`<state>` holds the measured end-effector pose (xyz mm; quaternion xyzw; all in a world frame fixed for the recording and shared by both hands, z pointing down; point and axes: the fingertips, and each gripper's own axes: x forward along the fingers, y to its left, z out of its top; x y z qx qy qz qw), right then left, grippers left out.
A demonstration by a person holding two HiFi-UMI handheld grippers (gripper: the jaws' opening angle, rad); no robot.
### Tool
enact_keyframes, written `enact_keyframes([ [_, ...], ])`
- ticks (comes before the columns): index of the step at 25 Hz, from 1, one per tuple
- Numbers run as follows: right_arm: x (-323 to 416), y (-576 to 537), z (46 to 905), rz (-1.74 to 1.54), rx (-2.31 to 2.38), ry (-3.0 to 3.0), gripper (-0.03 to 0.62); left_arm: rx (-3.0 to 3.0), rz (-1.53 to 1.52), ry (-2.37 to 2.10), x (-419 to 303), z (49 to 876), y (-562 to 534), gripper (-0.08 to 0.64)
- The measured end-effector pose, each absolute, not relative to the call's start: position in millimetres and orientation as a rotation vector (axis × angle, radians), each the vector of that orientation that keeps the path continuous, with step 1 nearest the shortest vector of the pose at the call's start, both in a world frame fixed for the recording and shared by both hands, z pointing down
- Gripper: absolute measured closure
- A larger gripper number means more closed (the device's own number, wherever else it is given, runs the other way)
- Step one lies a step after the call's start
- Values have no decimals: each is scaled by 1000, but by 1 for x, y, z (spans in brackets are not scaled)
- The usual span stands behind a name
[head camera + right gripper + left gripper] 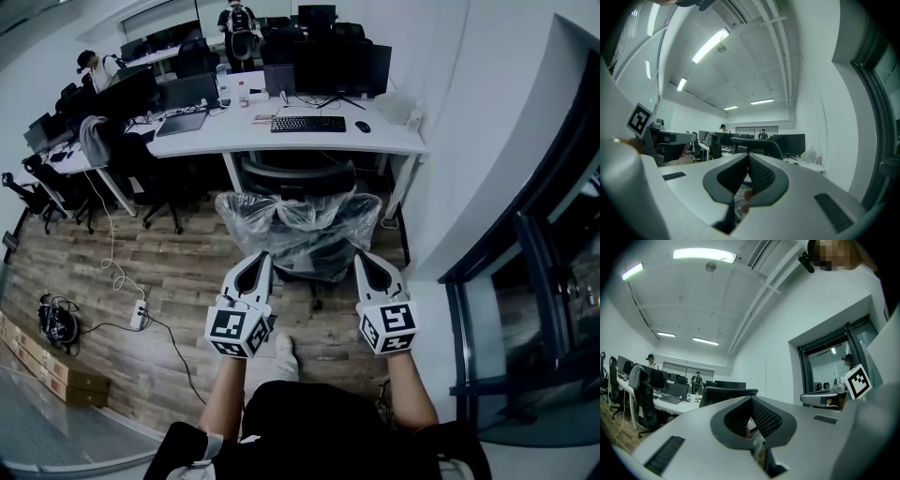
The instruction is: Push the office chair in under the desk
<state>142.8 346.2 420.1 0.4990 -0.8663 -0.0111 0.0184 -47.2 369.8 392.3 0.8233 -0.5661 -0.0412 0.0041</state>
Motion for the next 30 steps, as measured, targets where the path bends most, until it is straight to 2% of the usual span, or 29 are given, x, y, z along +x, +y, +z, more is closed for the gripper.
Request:
enact_keyframes([
  [19,84,185,412,-57,1619,-2626,569,2609,-136,-1699,-111,392,195,548],
  [30,63,153,452,-204,1448,-2426,568,2734,200,-1621,-125,441,146,548],
])
